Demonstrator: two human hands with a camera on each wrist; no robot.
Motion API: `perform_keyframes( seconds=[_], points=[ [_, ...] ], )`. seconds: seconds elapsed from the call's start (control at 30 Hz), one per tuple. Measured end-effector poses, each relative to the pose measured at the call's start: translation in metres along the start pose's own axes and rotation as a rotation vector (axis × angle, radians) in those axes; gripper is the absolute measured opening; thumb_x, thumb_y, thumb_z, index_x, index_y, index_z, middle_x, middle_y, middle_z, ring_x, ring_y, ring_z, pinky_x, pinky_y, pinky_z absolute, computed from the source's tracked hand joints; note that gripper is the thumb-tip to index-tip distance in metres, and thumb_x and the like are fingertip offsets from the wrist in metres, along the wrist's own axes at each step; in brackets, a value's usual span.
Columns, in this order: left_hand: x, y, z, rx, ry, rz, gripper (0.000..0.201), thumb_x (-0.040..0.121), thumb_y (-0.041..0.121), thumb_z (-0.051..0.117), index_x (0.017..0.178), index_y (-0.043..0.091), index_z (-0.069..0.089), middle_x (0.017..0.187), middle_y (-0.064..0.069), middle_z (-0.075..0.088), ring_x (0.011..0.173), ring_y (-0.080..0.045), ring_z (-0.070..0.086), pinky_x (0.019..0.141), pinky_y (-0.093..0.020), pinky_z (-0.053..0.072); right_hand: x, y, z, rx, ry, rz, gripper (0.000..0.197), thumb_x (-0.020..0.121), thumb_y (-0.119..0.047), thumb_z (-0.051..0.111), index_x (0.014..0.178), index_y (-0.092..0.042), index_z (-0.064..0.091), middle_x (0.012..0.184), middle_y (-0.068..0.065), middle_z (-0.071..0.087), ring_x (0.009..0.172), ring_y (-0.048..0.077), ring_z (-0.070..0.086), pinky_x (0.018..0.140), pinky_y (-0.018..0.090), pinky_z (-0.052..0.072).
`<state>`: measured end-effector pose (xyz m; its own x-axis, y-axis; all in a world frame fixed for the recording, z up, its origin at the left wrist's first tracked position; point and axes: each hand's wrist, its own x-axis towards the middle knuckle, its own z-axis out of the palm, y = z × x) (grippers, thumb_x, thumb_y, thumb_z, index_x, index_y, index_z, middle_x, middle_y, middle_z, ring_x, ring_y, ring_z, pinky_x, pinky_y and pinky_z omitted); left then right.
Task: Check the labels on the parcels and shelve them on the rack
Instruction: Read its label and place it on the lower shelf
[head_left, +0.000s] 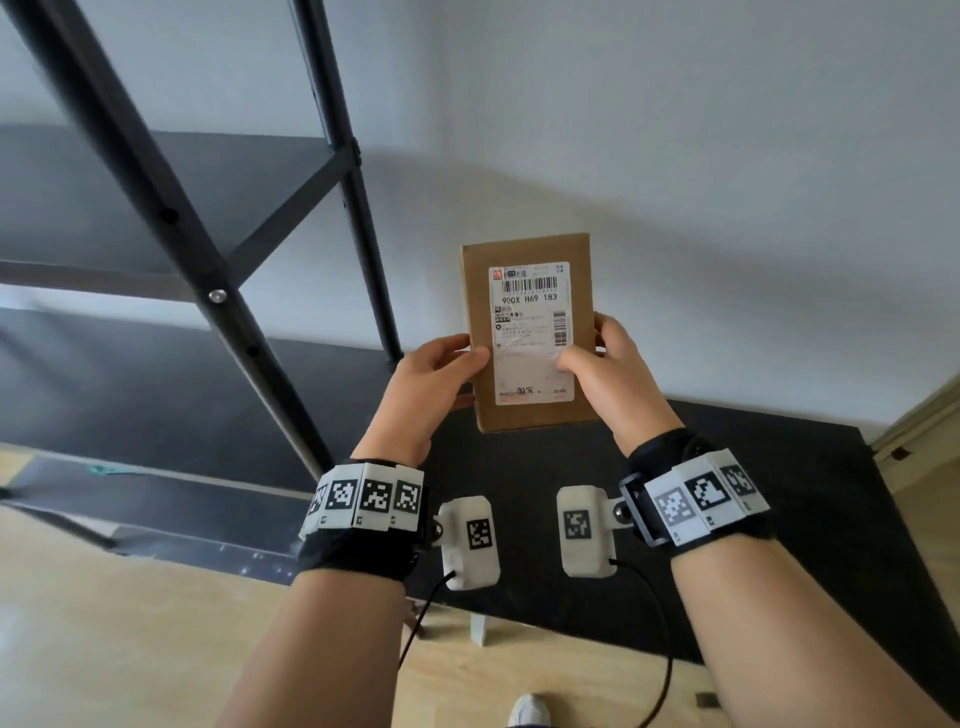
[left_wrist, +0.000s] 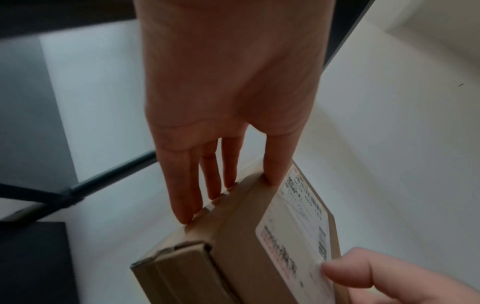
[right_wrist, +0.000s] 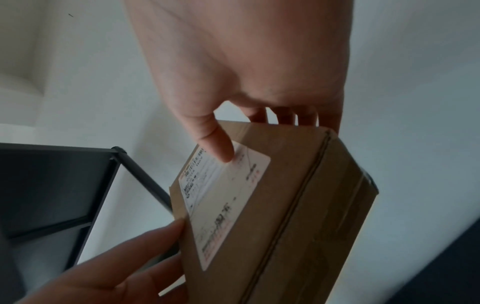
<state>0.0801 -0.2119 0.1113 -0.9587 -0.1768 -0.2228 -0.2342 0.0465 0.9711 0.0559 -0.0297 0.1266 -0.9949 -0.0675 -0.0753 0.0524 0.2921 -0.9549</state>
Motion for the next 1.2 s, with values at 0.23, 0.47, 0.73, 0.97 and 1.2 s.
perform_keyframes(
  seconds=[0.23, 0.47, 0.73, 0.97, 1.2],
  points=[
    [-0.059, -0.027, -0.055, 0.013, 0.009, -0.006, 0.032, 0.094, 0.027, 0.066, 0.125, 0.016, 0.064, 0.111, 0.000, 0.075, 0.104, -0.015, 0.072, 0.093, -0.036, 0.058, -0.056, -0.007, 0.056, 0.039, 0.012, 0.046, 0.026, 0.091, -0.013, 0.057, 0.113, -0.020, 0.044, 0.111, -0.005, 0.060, 0.094, 0.006, 0.058, 0.063, 0.019, 0.046],
    [-0.137, -0.063, -0.117, 0.067, 0.036, -0.080, 0.035, 0.093, 0.032, 0.067, 0.125, 0.020, 0.063, 0.108, 0.004, 0.074, 0.103, -0.013, 0.070, 0.092, -0.035, 0.057, -0.138, -0.009, 0.118, 0.052, 0.003, 0.096, 0.032, 0.085, -0.011, 0.058, 0.114, -0.017, 0.047, 0.108, -0.003, 0.063, 0.090, 0.008, 0.060, 0.063, 0.022, 0.046],
    [-0.224, -0.099, -0.215, 0.037, 0.174, -0.114, 0.028, 0.095, 0.034, 0.063, 0.120, 0.021, 0.065, 0.105, 0.004, 0.075, 0.100, -0.015, 0.070, 0.091, -0.037, 0.057, -0.221, -0.021, 0.213, 0.010, -0.153, 0.089, 0.036, 0.086, -0.020, 0.062, 0.120, -0.020, 0.049, 0.114, 0.000, 0.063, 0.095, 0.013, 0.064, 0.063, 0.024, 0.050],
    [-0.263, -0.115, -0.306, 0.028, 0.339, -0.152, 0.020, 0.095, 0.035, 0.062, 0.111, 0.023, 0.067, 0.099, 0.003, 0.075, 0.092, -0.013, 0.070, 0.077, -0.027, 0.058, -0.247, -0.039, 0.314, -0.038, -0.351, 0.067, 0.036, 0.090, -0.025, 0.062, 0.124, -0.019, 0.052, 0.115, 0.000, 0.065, 0.097, 0.014, 0.065, 0.065, 0.022, 0.052],
    [-0.261, -0.126, -0.393, -0.036, 0.543, -0.159, 0.019, 0.098, 0.025, 0.059, 0.110, 0.013, 0.067, 0.094, -0.001, 0.072, 0.079, -0.007, 0.066, 0.051, -0.012, 0.051, -0.225, -0.064, 0.420, -0.125, -0.552, -0.011, 0.027, 0.092, -0.027, 0.062, 0.116, -0.023, 0.052, 0.111, -0.003, 0.064, 0.085, 0.004, 0.060, 0.059, 0.018, 0.047]
  ],
)
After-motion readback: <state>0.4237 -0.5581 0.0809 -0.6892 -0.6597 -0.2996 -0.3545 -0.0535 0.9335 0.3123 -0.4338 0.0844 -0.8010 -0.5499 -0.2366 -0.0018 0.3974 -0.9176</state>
